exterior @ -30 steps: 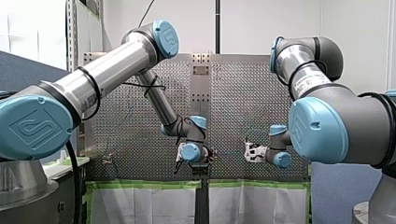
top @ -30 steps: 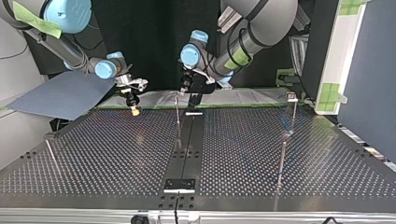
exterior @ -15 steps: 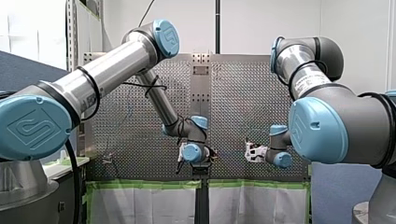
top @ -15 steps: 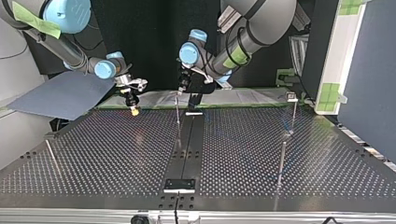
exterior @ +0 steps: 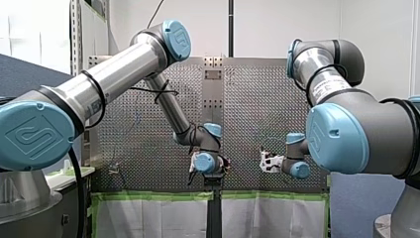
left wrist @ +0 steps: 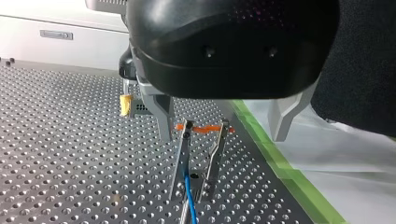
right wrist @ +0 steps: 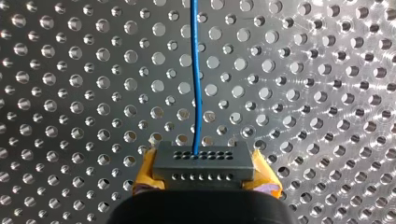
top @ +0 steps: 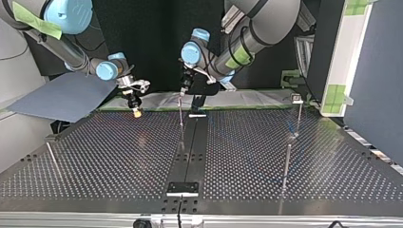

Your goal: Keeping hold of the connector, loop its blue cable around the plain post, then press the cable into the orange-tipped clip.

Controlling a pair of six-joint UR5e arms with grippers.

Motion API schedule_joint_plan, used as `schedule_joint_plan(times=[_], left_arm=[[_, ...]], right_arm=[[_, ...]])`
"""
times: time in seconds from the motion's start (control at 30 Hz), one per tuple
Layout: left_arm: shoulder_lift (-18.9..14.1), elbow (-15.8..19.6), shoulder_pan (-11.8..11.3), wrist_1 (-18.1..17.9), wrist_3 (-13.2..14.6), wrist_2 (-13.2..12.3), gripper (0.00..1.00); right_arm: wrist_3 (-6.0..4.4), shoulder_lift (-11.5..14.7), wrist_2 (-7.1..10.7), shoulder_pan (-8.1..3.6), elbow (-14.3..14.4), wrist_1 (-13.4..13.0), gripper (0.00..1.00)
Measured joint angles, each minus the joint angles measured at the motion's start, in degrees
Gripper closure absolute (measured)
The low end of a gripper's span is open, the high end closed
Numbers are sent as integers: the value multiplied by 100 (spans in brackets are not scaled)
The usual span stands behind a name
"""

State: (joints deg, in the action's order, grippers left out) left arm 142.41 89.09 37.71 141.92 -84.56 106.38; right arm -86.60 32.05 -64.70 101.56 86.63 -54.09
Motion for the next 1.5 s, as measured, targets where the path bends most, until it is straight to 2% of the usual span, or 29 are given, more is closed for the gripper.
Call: schedule_joint_plan(times=[0.97,1.2,1.5], left_arm=[[-55,1,71,47,-1,0,0],[-267,105,113,78,1,7,0],[-754,573,68,-282,-93,11,0]], right_arm=[[10,-33,0,17,-1,5,100],[10,-35,1,17,0,11,100],[16,-43,1,21,0,12,100]])
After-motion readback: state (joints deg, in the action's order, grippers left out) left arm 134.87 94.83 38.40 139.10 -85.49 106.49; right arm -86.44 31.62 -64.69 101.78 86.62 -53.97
